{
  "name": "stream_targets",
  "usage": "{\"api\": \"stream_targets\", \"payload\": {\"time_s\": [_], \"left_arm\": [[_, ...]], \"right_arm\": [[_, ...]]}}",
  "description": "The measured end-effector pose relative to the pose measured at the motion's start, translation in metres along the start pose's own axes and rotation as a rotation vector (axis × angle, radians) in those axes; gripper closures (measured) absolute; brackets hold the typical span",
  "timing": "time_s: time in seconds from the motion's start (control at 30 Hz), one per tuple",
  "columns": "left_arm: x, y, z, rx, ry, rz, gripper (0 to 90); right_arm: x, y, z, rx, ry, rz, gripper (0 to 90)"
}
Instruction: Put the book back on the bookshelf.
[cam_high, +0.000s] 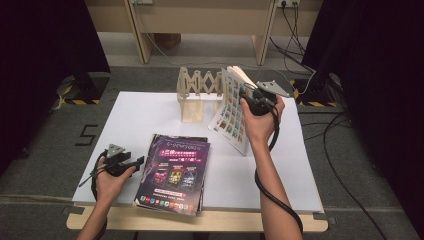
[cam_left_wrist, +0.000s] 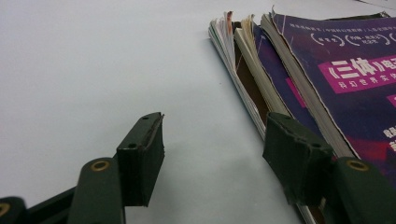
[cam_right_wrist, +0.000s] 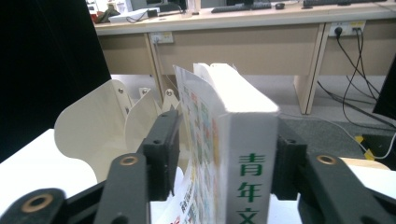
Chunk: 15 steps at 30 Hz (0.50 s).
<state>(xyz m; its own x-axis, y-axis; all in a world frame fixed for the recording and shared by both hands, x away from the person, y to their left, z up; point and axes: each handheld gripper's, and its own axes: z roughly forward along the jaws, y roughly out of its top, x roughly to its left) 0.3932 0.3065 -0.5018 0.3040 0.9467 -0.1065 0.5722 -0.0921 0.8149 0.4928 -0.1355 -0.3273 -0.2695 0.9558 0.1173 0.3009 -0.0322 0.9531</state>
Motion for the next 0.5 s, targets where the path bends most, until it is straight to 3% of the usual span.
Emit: {"api": "stream_targets", "payload": {"time_s": [0.13,0.3,0.5], "left_arm": [[0.000,0.000,0.000,0.000,-0.001,0.000,37.3],[0.000,0.000,0.000,0.005,0.000,0.003,37.2],[0.000,0.000,0.000,0.006,0.001,0.004,37.3]], "right_arm": [[-0.004,0.004,0.010,0.018,-0.004,0.019,52.6],[-0.013,0.010,0.020,0.093,0.018,0.031,64.3],[-0.016,0.012,0.023,0.126,0.016,0.035,71.6]]}}
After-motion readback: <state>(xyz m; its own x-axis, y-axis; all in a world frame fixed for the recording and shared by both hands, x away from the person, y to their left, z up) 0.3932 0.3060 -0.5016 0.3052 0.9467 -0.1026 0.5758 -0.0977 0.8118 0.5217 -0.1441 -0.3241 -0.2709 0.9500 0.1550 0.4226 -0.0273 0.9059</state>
